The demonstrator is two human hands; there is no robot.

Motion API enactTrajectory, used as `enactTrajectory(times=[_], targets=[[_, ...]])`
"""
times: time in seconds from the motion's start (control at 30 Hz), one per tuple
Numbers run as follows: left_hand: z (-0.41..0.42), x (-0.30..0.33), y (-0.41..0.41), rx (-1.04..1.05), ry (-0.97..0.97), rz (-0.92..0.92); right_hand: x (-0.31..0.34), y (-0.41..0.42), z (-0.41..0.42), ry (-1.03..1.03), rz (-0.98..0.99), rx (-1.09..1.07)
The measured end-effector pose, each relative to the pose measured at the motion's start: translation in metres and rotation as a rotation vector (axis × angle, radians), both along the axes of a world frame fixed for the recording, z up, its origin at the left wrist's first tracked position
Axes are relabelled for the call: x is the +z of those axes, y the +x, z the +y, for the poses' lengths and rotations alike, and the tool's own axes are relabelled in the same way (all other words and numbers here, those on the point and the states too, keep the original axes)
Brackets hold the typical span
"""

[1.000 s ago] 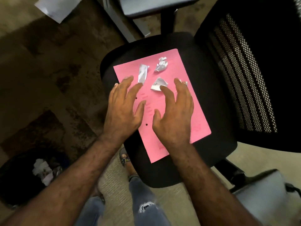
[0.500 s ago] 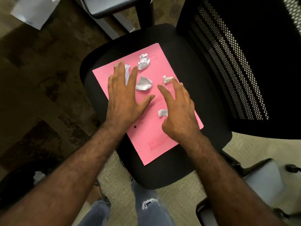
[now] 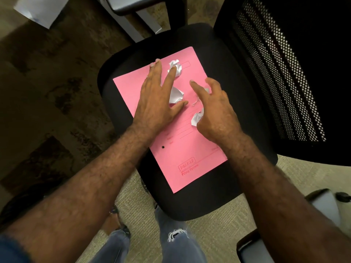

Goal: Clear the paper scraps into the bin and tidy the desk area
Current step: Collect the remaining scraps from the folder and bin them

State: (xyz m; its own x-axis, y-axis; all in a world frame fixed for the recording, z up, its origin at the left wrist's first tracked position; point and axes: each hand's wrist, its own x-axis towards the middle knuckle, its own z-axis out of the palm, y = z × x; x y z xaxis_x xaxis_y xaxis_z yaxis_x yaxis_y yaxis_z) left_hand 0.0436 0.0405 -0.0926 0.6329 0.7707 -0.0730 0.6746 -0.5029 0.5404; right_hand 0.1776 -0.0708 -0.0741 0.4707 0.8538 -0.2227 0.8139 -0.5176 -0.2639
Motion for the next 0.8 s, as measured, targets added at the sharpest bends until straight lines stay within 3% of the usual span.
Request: enactTrajectory(times=[0.53,0.8], targets=[[-0.001,0.009,-0.046,-0.042,0.024,-0.010,0.001,-0.032,0.031,0.009,0.015,-0.012],[0.000,0.006,-0.087,0.034,0.066,-0.129,-0.001,-0.060,0.043,0.035,0.053,-0.075]])
